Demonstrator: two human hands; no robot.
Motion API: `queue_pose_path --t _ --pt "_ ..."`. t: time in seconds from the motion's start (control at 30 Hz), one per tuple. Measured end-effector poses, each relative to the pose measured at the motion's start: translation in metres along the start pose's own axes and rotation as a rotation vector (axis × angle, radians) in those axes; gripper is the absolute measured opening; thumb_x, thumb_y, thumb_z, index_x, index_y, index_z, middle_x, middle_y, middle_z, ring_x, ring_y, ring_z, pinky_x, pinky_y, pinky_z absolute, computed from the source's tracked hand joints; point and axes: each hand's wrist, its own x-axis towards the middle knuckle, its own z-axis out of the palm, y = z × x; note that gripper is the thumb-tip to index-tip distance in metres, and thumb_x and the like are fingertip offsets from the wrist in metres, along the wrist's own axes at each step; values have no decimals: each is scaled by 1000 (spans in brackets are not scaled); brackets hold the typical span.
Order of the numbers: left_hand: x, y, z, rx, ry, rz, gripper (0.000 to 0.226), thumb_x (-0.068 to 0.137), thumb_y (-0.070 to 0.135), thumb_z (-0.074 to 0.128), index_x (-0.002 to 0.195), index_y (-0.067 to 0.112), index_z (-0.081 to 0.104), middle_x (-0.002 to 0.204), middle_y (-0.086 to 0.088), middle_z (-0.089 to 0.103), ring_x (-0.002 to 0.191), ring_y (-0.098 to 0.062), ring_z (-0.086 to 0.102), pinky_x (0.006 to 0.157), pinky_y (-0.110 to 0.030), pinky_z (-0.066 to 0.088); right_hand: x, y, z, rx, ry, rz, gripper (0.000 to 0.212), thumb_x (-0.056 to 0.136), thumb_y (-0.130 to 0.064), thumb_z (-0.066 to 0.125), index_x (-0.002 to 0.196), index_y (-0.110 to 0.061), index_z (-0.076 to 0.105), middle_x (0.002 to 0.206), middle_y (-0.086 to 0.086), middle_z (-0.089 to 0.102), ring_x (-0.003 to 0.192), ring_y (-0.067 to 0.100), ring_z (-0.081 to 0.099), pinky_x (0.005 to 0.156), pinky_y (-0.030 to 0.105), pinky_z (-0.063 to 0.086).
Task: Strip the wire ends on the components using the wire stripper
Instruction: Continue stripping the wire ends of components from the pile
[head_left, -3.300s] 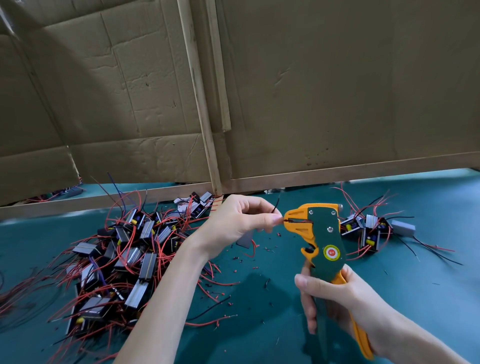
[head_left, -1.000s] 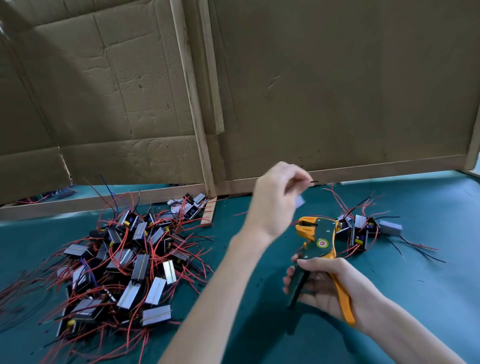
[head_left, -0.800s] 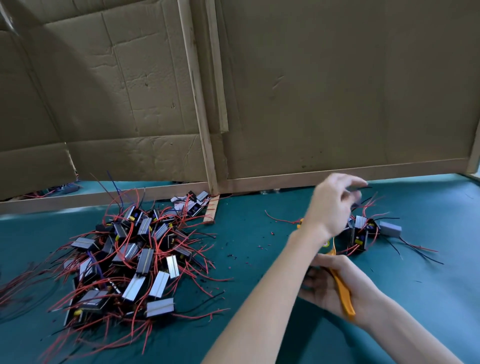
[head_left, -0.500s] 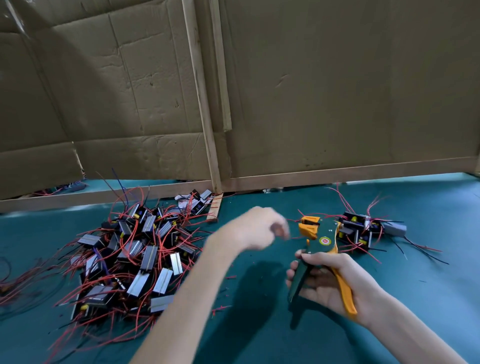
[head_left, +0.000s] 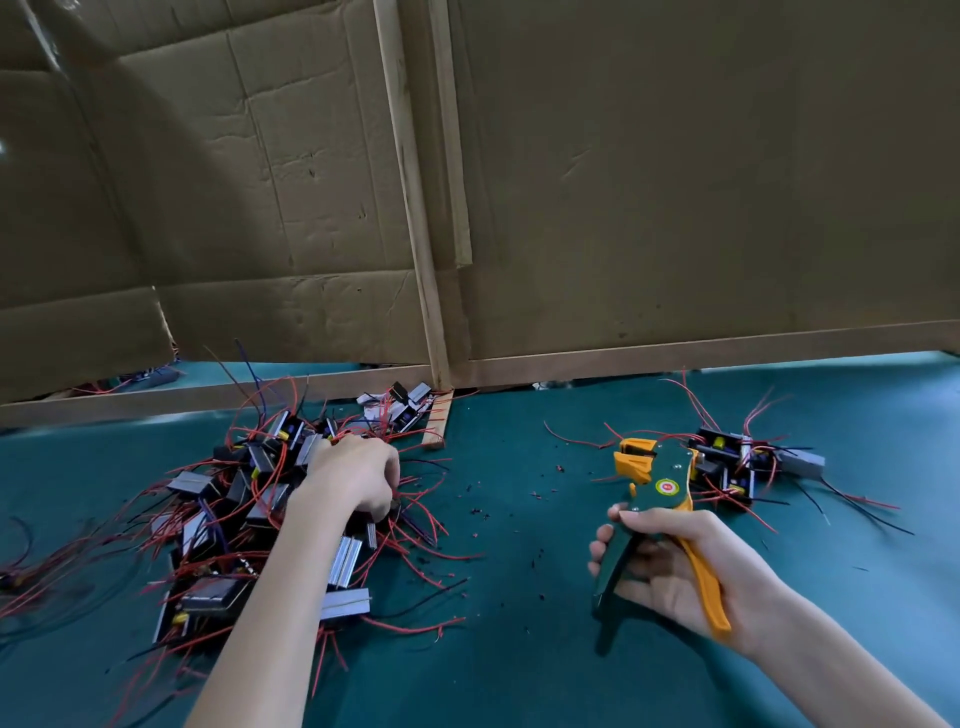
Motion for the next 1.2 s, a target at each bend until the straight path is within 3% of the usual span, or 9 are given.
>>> queue_pose_path --t 0.23,0.47,0.57,0.67,0.73,0.83,0.93,1.07,1.2 --pt "7 -5 4 -88 157 86 17 75 31 79 85 36 66 97 14 66 104 -14 56 95 -36 31 0 0 0 -2 6 2 26 64 0 68 89 3 64 81 25 65 68 39 69 61 48 59" --pt "2 -5 -11 -903 460 257 18 88 19 68 98 19 53 99 3 62 93 -14 58 73 -20 42 -3 0 0 -3 -10 -10 25 63 0 68 88 3 64 81 24 65 68 38 69 61 47 59" --pt "-4 6 -20 -1215 629 287 35 91 13 64 117 22 42 100 5 60 87 1 58 73 -10 40 -2 0 1 -5 -11 -8 24 66 -1 67 89 3 64 81 24 65 68 38 69 62 48 59" --pt "-13 18 -27 -1338 763 316 43 90 11 64 124 30 45 96 4 60 84 -2 59 79 -12 46 -2 1 1 -5 -8 -8 25 66 0 66 90 3 64 81 24 65 68 38 69 63 49 59" --pt "-17 29 -31 -1358 732 314 33 89 14 64 117 30 55 94 6 61 81 0 61 76 -16 49 -2 1 0 -9 -11 -11 26 65 0 67 91 2 64 82 25 65 69 39 69 64 49 59" --pt "-18 52 -28 -1349 459 332 25 91 15 62 114 24 56 87 0 63 65 3 62 59 -12 48 -2 0 0 -19 -14 -22 27 63 -1 68 90 2 64 81 25 65 69 39 68 64 49 60" --pt "-13 80 -4 -1161 234 257 15 88 14 65 101 15 58 84 -3 66 59 -7 63 59 -22 53 -2 -1 0 -27 -8 -32 25 66 -2 66 90 1 63 81 24 65 69 39 68 65 48 60" --pt "-8 99 29 -942 179 89 19 81 19 69 90 10 55 85 -5 68 57 -14 68 64 -29 55 -2 -3 -1 -21 -2 -41 24 67 -2 65 91 1 62 81 24 65 70 39 68 66 47 60" --pt "-9 100 35 -860 198 82 25 86 20 66 94 13 43 93 -5 57 56 -21 68 66 -38 58 -2 -6 -1 -5 8 -53 25 66 -1 65 91 3 62 81 24 66 70 39 68 63 48 59"
